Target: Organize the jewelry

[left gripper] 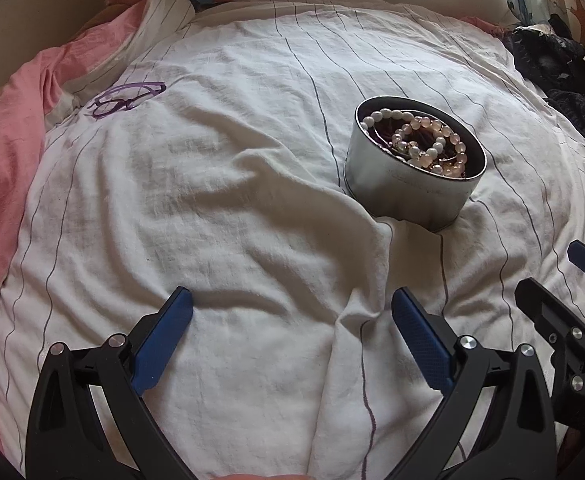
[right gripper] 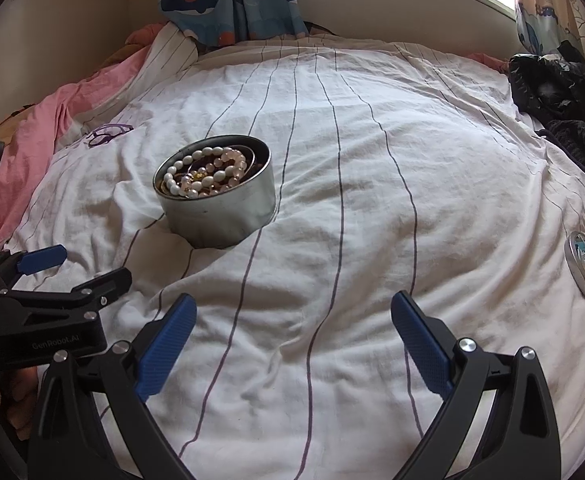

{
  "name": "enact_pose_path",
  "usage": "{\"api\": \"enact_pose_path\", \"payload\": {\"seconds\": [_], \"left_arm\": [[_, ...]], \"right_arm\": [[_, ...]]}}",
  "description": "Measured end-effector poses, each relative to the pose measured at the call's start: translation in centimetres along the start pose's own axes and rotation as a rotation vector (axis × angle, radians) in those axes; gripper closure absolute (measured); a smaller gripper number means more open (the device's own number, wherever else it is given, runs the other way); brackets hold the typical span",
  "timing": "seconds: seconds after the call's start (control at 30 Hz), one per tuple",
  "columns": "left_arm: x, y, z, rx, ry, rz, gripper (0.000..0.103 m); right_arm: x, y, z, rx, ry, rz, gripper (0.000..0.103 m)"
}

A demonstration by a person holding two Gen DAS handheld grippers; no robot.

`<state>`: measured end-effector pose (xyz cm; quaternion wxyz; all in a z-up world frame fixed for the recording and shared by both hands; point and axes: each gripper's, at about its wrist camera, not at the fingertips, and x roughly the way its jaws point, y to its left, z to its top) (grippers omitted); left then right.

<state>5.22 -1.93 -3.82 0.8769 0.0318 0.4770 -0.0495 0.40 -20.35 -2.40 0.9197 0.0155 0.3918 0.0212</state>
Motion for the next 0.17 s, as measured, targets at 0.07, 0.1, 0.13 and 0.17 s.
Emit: {"api": "enact_pose_path", "payload": {"seconds": [0.07, 0.1, 0.13, 0.17], "left_arm": [[0.20, -0.01, -0.09, -0.007, 0.011, -0.001, 0.007], [0.25, -0.01, -0.12, -0.008, 0.013, 0.000, 0.007], [0.30, -0.06, -0.17, -0.008, 0.013, 0.001, 0.007], [0.34, -0.10, -0.21, -0.006, 0.014, 0.003, 0.007]], "right_arm": [[0.10, -0.01, 0.09, 0.001, 0.006, -0.003, 0.009], [0.18, -0.02, 0.11, 0.001, 0.010, -0.005, 0.009], [0.26, -0.09, 0.11, 0.003, 0.014, -0.006, 0.009], [0.35, -0.17, 0.12, 0.005, 0.019, -0.008, 0.009]]}}
